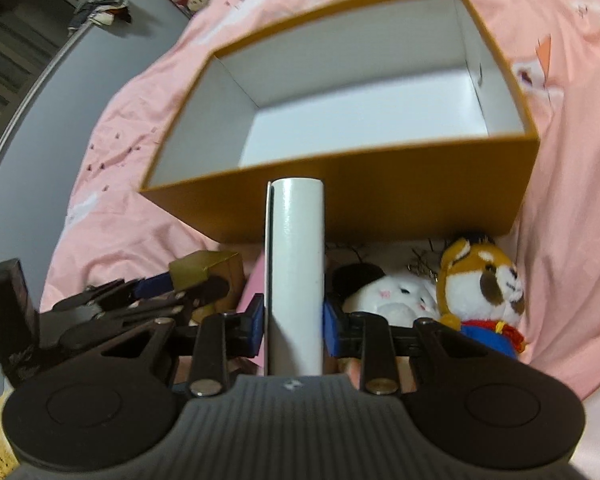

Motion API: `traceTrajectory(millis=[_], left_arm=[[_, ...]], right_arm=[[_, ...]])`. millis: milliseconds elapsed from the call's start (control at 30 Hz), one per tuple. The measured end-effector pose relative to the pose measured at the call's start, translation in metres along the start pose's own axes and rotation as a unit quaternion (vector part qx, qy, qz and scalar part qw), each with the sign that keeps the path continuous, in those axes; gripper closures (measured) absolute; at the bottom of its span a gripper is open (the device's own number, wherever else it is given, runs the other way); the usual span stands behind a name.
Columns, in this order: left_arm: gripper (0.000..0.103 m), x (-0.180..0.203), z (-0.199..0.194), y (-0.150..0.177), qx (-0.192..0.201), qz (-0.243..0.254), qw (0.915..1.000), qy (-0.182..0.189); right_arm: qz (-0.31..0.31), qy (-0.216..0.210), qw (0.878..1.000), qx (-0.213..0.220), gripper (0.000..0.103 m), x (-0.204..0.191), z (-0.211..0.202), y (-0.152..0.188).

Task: Organize objects
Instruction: 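Grasp the small gold box with the left gripper while the right gripper holds the white box, then carry the white box into the orange box with the right gripper and release it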

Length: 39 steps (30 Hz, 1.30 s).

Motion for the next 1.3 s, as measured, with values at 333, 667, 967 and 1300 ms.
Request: traceTrajectory(millis=[333, 667, 967, 1300], left_arm=[[0.035, 0.032, -0.066, -0.049, 0.081, 0.032, 0.9943, 0.061], [0.035, 0.011, -0.052, -0.149, 0.1, 0.048, 0.9919, 0.06], [0.035, -0.016, 0.0, -0.168, 0.038, 0.024, 0.9974, 0.056], [0.035, -0.034, 0.017, -0.184, 0.039, 0.005, 0.998, 0.05]], right_arm=[[-0.035, -0.026, 0.997, 0.056, 0.072, -0.03, -0.055, -0.028], [-0.016, -0.032, 0.992, 0.118, 0.072, -0.044, -0.052, -0.129], [0.041, -0.027, 0.999, 0.01, 0.072, -0.035, 0.073, -0.16], [0.078, -0.061, 0.991, -0.088, 0.072, -0.045, 0.149, -0.144]])
Point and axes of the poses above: each gripper's, at about its wrist camera, not at the fingertips, and z roughly the way its jaws point, x to its right, y to its underside, the point moved 6 cm from there along z, roughly the way its jaws point, and after that the axes turned 10 degrees about y, right-handed, at the moved point
